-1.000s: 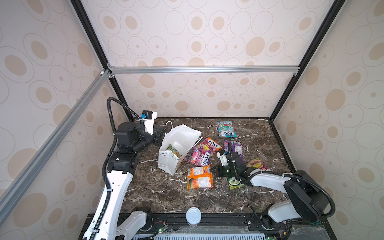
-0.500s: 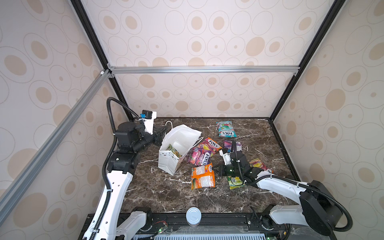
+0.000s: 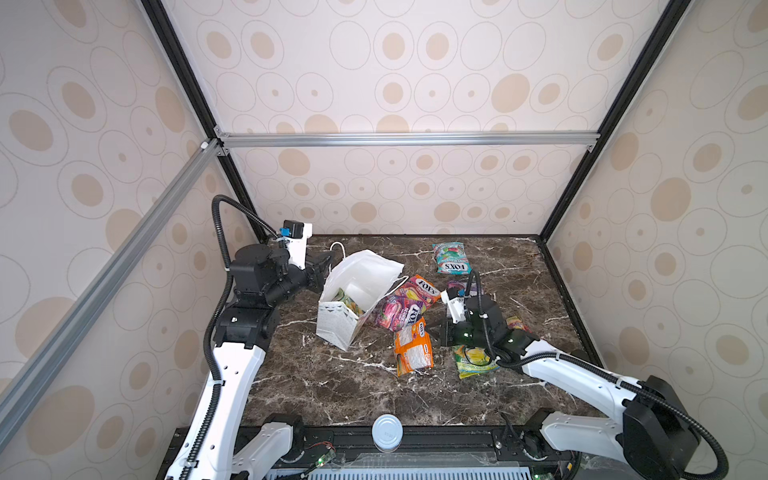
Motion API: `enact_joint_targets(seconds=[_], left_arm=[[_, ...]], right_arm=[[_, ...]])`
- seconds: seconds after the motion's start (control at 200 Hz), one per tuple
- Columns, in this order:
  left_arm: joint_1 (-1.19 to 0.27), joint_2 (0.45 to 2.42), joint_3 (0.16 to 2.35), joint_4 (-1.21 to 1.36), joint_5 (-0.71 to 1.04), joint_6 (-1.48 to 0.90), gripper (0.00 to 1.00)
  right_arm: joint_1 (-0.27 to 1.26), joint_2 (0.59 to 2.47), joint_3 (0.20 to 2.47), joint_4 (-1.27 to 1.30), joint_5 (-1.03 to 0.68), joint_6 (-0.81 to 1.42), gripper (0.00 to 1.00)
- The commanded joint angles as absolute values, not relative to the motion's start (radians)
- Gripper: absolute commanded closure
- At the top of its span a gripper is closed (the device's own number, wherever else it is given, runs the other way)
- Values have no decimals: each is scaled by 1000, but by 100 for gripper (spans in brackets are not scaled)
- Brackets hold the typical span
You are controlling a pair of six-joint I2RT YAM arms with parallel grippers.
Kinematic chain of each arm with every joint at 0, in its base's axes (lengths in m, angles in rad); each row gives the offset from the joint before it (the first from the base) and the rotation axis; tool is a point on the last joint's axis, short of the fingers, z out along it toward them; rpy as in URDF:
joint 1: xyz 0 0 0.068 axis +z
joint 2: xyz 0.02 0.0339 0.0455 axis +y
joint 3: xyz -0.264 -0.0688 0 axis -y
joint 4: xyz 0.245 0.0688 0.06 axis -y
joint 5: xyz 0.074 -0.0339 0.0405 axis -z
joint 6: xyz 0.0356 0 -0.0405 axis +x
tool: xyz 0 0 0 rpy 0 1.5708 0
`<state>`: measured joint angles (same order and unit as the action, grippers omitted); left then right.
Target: Place the snacks into the paper bag
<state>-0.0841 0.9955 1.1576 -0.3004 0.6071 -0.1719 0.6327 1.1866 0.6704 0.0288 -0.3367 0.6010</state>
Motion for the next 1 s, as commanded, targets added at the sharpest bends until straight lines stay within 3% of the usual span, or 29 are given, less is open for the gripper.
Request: enact_joint_targets(seconds=[0.0,0.995], left_arm=[[-80,970,1158,-258,610,-181,100],[-80,969,1158,-256,620,-182,100]], right_arm=[[627,1147,718,2,-326,575,100],[629,1078,956,-188,-294,457,100]])
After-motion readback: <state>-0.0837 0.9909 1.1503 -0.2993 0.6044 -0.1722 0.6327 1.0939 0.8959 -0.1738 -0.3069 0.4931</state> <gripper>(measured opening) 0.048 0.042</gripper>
